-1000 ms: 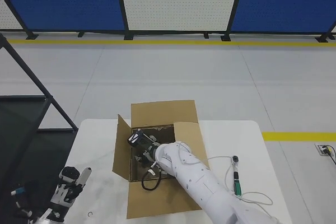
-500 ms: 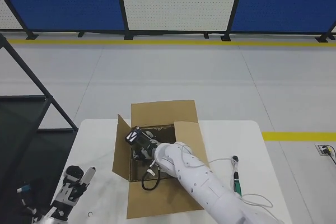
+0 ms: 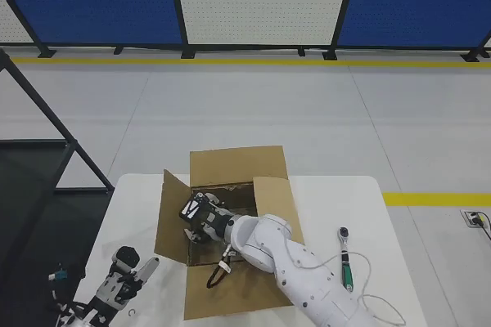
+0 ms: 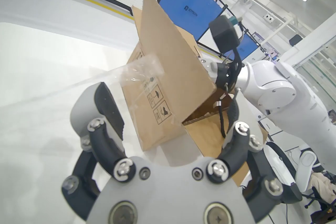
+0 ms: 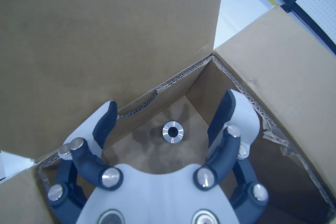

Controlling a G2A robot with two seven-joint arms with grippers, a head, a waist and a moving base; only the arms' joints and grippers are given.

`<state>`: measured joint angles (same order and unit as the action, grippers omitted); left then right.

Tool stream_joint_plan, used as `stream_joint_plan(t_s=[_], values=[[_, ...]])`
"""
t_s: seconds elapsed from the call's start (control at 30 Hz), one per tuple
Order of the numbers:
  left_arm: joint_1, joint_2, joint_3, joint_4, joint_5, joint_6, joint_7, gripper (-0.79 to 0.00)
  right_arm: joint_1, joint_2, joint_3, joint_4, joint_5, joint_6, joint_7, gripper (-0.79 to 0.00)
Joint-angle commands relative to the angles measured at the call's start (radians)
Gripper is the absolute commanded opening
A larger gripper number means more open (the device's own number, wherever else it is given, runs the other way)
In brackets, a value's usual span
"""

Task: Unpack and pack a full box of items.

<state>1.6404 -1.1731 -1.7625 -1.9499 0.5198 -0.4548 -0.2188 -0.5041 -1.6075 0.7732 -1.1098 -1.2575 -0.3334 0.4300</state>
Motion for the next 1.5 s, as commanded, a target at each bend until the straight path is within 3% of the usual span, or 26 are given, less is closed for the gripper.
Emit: stream_joint_plan(t_s=[0.0, 0.13, 0.37, 0.7, 0.77, 0.9, 1.0, 1.03, 1.1, 1.47], values=[[-0.002, 0.0, 0.004, -0.001, 0.024, 0.003, 0.001, 0.0, -0.044, 0.016, 0.027, -0.09, -0.033, 0.001, 0.011, -0.009], [-0.007, 0.0, 0.028, -0.001, 0.085, 0.015, 0.013, 0.0, -0.121, 0.041, 0.077, -0.215, -0.09, 0.0, 0.019, -0.043], [-0.028, -0.002, 0.07, 0.011, 0.133, 0.052, 0.028, 0.0, -0.198, 0.062, 0.131, -0.328, -0.142, -0.002, 0.009, -0.031], [-0.057, -0.004, 0.136, 0.016, 0.258, 0.08, 0.053, 0.0, -0.313, 0.089, 0.233, -0.433, -0.186, 0.019, -0.183, 0.0], [-0.062, -0.005, 0.147, 0.019, 0.276, 0.085, 0.062, -0.332, -0.33, 0.095, 0.253, -0.441, -0.185, 0.007, -0.204, 0.0], [-0.07, -0.006, 0.166, 0.026, 0.31, 0.095, 0.076, -0.594, -0.348, 0.102, 0.283, -0.444, -0.163, -0.027, -0.222, 0.0], [-0.076, -0.007, 0.175, 0.032, 0.317, 0.103, 0.084, -0.6, -0.353, 0.106, 0.299, -0.436, -0.154, -0.039, -0.231, 0.0], [-0.078, -0.007, 0.177, 0.033, 0.318, 0.105, 0.086, -0.693, -0.355, 0.106, 0.303, -0.434, -0.151, -0.041, -0.235, 0.0], [-0.08, -0.007, 0.18, 0.034, 0.317, 0.107, 0.093, -0.785, -0.359, 0.108, 0.31, -0.429, -0.15, -0.043, -0.243, 0.0], [-0.09, -0.009, 0.168, 0.032, 0.302, 0.136, 0.132, -0.785, -0.391, 0.119, 0.34, -0.44, -0.144, -0.047, -0.263, 0.0]])
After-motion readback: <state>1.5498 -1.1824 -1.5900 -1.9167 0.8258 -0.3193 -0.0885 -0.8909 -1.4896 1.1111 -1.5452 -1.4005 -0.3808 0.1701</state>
